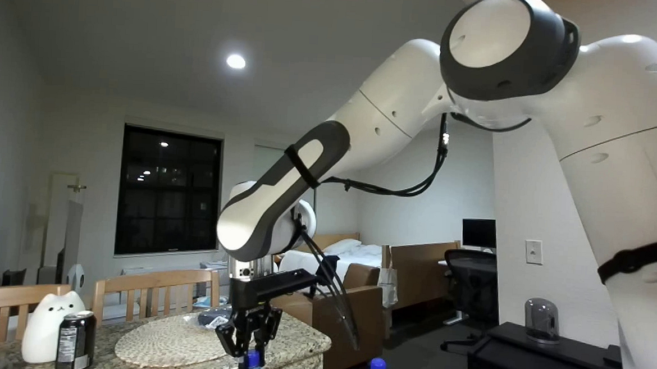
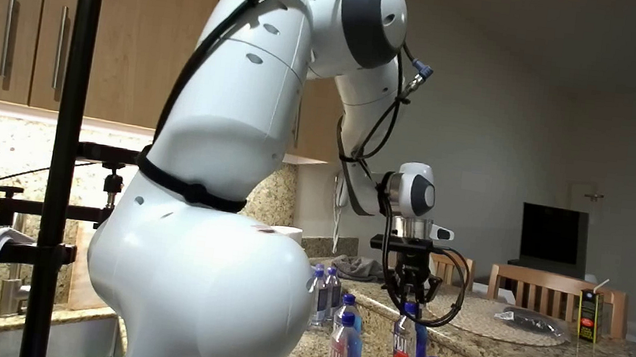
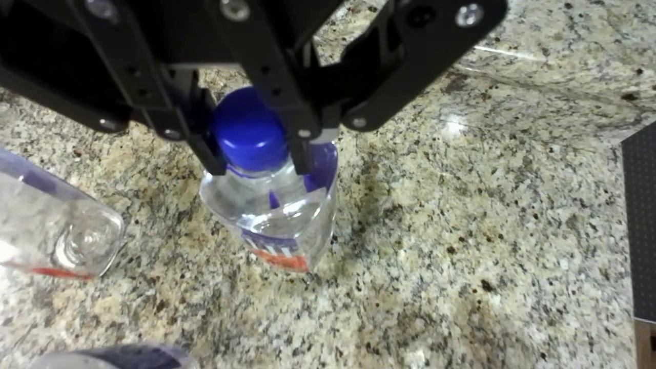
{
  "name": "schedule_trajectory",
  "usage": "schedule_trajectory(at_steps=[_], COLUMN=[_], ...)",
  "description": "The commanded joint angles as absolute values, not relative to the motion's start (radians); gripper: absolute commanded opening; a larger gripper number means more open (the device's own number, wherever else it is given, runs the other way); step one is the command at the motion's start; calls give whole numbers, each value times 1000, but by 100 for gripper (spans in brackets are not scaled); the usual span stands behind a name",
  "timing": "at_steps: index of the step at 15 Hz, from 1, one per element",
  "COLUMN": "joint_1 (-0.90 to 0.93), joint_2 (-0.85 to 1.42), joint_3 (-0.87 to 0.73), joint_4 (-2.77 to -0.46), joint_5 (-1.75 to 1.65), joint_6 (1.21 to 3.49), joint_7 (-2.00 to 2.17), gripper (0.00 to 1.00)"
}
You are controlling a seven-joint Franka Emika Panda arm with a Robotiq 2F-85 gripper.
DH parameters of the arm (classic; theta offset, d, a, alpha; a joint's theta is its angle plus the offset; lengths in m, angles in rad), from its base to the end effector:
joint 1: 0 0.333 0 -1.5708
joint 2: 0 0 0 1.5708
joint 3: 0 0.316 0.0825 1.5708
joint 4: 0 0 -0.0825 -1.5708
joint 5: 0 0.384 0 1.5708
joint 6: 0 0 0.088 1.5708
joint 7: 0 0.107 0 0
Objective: Arrange the bottles on the counter in a straight line
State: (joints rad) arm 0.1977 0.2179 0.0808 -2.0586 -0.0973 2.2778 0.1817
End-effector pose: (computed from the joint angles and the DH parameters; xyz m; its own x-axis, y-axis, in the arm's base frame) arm 0.5613 0.1569 0.3310 0.9874 0.1577 0.0110 0.1568 -0.9861 0.0555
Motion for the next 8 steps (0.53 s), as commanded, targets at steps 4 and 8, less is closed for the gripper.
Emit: schedule_trajectory(at_steps=[4, 8], joint_1=[158, 131], joint_2=[-3, -41], joint_3=[92, 80], joint_4=[-2331, -2432], joint_5=[-67, -43], joint_6=[2314, 2357], joint_7=[124, 63], gripper=[15, 15])
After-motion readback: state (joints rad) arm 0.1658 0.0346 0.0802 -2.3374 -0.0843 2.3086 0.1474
